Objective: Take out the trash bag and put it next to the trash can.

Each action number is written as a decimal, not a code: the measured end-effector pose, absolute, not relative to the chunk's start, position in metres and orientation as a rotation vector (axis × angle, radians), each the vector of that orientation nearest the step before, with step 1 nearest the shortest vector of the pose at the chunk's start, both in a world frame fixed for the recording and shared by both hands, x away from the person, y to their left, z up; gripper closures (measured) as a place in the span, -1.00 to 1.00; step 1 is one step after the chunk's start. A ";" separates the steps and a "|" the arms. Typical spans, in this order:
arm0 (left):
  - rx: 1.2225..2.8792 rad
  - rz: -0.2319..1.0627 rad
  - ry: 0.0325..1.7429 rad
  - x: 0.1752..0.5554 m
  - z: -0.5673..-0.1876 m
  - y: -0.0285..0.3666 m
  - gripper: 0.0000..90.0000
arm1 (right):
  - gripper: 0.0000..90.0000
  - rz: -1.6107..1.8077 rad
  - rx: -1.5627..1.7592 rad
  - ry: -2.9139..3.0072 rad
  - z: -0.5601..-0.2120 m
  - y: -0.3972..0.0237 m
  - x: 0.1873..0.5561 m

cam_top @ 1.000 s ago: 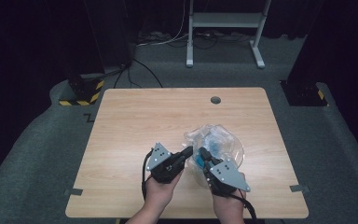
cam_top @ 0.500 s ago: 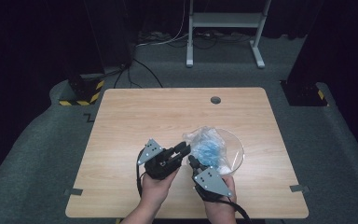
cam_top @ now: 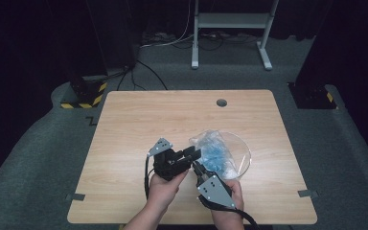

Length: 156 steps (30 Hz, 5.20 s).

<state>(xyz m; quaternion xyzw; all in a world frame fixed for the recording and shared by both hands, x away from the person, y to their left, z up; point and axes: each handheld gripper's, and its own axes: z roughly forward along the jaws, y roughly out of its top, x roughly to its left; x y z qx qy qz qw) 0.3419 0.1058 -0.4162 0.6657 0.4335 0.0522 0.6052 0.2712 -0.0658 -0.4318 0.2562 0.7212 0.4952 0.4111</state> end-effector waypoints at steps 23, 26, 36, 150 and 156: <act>1.520 0.222 0.969 0.337 -0.412 0.111 0.96 | 0.24 1.394 0.995 1.627 -0.377 -0.161 0.290; 1.509 0.234 0.962 0.336 -0.410 0.112 0.96 | 0.18 1.353 1.028 1.614 -0.378 -0.181 0.290; 1.529 0.279 0.926 0.333 -0.404 0.112 0.98 | -0.03 1.229 1.120 1.580 -0.400 -0.217 0.297; 1.219 0.626 1.026 0.338 -0.387 0.236 0.99 | -0.53 1.051 1.327 1.629 -0.455 -0.227 0.337; 1.263 0.641 1.057 0.345 -0.398 0.235 0.99 | -0.54 1.046 1.335 1.633 -0.456 -0.227 0.338</act>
